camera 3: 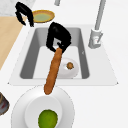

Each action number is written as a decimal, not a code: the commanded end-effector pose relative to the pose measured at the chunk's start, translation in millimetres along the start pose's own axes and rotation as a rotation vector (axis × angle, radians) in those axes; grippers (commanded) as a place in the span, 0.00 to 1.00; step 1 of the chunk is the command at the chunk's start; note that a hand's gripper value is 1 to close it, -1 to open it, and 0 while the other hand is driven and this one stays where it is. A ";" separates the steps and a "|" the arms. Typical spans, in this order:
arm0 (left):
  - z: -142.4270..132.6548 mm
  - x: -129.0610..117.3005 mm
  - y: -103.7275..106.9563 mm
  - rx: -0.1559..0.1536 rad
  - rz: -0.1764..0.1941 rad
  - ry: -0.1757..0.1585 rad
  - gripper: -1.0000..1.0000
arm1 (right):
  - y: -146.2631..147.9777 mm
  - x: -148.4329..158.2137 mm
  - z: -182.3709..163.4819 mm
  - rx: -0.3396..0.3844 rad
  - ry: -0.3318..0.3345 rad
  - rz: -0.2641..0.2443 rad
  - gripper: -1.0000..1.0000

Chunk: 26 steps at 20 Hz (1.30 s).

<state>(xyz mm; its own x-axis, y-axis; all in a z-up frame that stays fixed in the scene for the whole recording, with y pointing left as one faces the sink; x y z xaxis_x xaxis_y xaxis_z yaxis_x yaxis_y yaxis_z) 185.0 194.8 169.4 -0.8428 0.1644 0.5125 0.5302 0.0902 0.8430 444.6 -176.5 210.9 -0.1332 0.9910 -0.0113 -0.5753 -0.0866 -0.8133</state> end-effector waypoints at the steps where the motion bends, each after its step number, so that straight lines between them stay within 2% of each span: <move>1: 0.0 0.0 0.0 0.000 0.000 0.000 0.50 | 2.3 -25.8 2.7 0.036 -0.007 -0.001 1.00; 8: 0.0 0.0 0.0 0.000 0.000 0.000 0.50 | 15.8 -74.5 9.9 0.039 -0.019 -0.027 1.00; 11: 0.0 0.0 0.0 0.000 0.000 0.000 0.50 | 33.2 -90.1 17.5 0.053 -0.025 -0.035 1.00; 15: 0.0 0.0 0.0 0.000 0.000 0.000 0.50 | 55.5 -106.8 32.5 0.039 -0.008 -0.023 1.00; 17: 0.0 0.0 0.0 0.000 0.000 0.000 0.50 | 66.0 -103.2 42.9 0.020 0.022 -0.010 1.00; 21: 0.0 0.0 0.0 0.000 0.000 0.000 0.50 | 82.3 -101.7 67.2 0.036 0.081 -0.005 1.00; 23: 0.0 0.0 0.0 0.000 0.000 0.000 0.50 | 84.6 -108.4 70.5 0.051 0.071 0.006 1.00; 26: 0.0 0.0 0.0 0.000 0.000 0.000 0.50 | 84.7 -108.1 56.5 0.106 0.072 -0.002 1.00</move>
<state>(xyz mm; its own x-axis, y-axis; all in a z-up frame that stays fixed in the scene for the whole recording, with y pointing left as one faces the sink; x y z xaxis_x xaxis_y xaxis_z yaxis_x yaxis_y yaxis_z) 185.0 194.8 169.4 -0.8428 0.1644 0.5125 0.5302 0.0902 0.8430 356.8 -297.4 179.5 -0.0731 0.9958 -0.0552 -0.6543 -0.0896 -0.7509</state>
